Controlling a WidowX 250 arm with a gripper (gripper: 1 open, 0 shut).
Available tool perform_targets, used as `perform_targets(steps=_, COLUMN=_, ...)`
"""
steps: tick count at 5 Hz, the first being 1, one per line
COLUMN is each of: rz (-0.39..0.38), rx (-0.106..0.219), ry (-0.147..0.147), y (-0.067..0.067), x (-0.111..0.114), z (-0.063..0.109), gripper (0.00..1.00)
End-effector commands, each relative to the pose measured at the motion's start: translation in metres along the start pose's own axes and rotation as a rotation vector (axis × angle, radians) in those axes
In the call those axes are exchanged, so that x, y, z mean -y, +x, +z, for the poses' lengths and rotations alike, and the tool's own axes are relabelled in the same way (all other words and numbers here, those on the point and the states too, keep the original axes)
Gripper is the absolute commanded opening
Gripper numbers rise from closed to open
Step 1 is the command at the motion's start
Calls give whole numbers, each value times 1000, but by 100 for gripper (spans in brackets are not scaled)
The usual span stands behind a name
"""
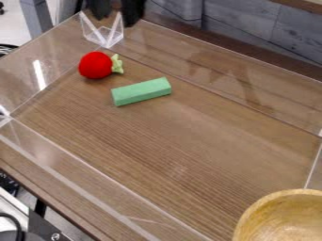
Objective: Move the red fruit to the left
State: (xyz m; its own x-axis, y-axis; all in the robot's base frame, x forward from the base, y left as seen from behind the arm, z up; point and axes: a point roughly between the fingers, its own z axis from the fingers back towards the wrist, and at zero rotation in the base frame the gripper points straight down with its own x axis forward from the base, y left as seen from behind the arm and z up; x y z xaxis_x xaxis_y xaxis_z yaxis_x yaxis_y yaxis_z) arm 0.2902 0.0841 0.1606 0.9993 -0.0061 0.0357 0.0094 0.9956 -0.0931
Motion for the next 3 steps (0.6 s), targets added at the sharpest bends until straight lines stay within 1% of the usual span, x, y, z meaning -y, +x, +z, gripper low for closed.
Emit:
perform_targets(steps=1, rz=-42, rx=22, ry=21, y=10, x=0, z=-3, gripper=0)
perform_targets(steps=2, rz=-79, rx=-5, ry=21, y=10, x=0, z=-16, gripper=100)
perform_targets(steps=3, rz=-38, rx=-21, ry=21, y=9, x=-11, z=-25, gripper=0)
